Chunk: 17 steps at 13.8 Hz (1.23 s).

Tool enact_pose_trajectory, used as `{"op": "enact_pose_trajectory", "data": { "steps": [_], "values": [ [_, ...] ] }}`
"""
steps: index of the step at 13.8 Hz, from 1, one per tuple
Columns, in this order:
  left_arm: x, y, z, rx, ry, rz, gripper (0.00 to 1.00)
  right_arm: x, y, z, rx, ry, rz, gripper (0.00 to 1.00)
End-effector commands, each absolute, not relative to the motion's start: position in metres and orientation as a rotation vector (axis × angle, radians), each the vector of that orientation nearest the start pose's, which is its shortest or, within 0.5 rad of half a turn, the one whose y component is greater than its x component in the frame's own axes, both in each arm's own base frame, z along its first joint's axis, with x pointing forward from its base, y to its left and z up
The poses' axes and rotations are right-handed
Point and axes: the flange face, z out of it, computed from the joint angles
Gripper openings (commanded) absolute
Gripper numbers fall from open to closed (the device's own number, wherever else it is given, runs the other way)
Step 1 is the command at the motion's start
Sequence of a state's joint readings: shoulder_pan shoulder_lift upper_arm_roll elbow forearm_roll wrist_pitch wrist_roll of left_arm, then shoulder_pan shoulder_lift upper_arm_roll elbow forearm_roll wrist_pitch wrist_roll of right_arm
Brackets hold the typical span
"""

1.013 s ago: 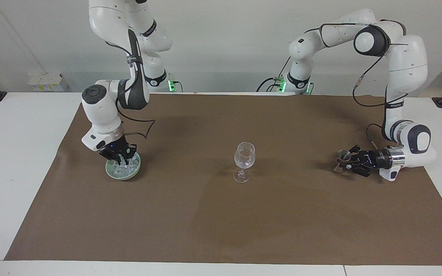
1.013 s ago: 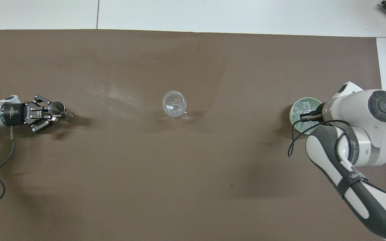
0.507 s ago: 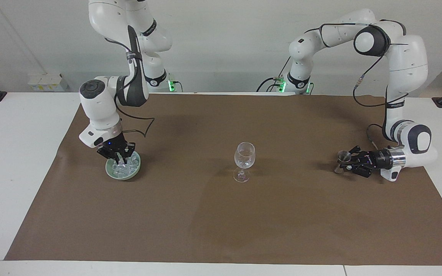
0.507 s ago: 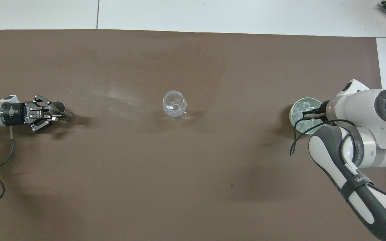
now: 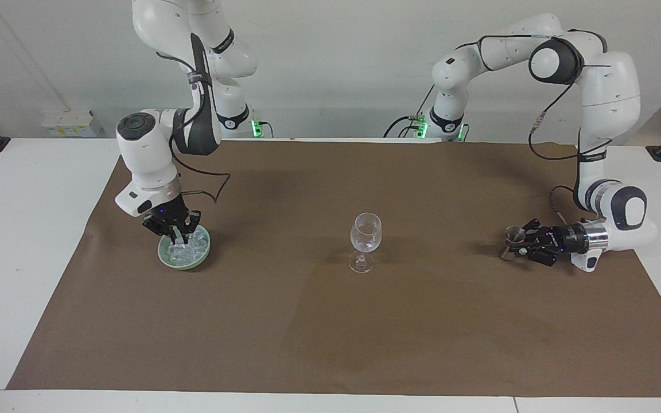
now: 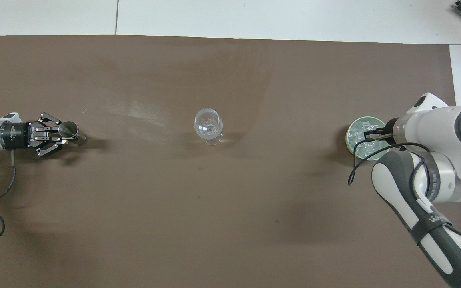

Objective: Pour wine and add ice with both arms
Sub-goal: 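Grasp the green ice cup rim with the right gripper, then lift the green cup over the wine glass with the right gripper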

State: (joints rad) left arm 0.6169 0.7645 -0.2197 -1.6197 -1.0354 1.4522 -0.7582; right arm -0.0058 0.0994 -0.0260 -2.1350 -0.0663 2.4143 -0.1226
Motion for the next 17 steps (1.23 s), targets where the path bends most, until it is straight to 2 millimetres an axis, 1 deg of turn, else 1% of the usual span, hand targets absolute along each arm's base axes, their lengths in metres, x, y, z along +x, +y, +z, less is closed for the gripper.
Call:
{"op": "enact_pose_trajectory", "data": {
  "steps": [1, 3, 5, 7, 9, 11, 13, 15, 16, 17],
  "values": [
    [0.608, 0.163, 0.208, 1.334, 1.318, -1.146, 0.0, 0.569, -0.001, 0.409, -3.179, -0.182, -0.327, 0.0],
    [0.608, 0.163, 0.208, 1.343, 1.319, -1.146, 0.0, 0.576, 0.03, 0.435, -3.169, -0.165, -0.336, 0.0],
    [0.608, 0.164, 0.207, 1.342, 1.322, -1.147, 0.0, 0.581, 0.067, 0.46, -3.155, -0.086, -0.34, 0.0],
    [0.608, 0.164, 0.207, 1.346, 1.321, -1.145, 0.0, 0.579, 0.104, 0.48, -3.141, -0.012, -0.328, 0.0],
    [0.609, 0.165, 0.206, 1.347, 1.33, -1.135, 0.0, 0.575, 0.143, 0.491, -3.105, 0.042, -0.332, 0.0],
    [0.609, 0.166, 0.206, 1.347, 1.333, -1.133, 0.0, 0.572, 0.183, 0.504, -3.017, 0.083, -0.332, 0.0],
    [0.61, 0.168, 0.208, 1.35, 1.333, -1.126, 0.0, 0.572, 0.217, 0.519, -2.976, 0.093, -0.356, 0.0],
    [0.61, 0.168, 0.207, 1.361, 1.336, -1.127, 0.0, 0.568, 0.25, 0.531, -2.911, 0.192, -0.367, 0.0],
    [0.61, 0.169, 0.206, 1.365, 1.335, -1.127, 0.0, 0.564, 0.265, 0.536, -2.886, 0.213, -0.369, 0.0],
    [0.61, 0.17, 0.207, 1.363, 1.337, -1.125, 0.0, 0.56, 0.275, 0.542, -2.874, 0.217, -0.374, 0.0]
  ]
}}
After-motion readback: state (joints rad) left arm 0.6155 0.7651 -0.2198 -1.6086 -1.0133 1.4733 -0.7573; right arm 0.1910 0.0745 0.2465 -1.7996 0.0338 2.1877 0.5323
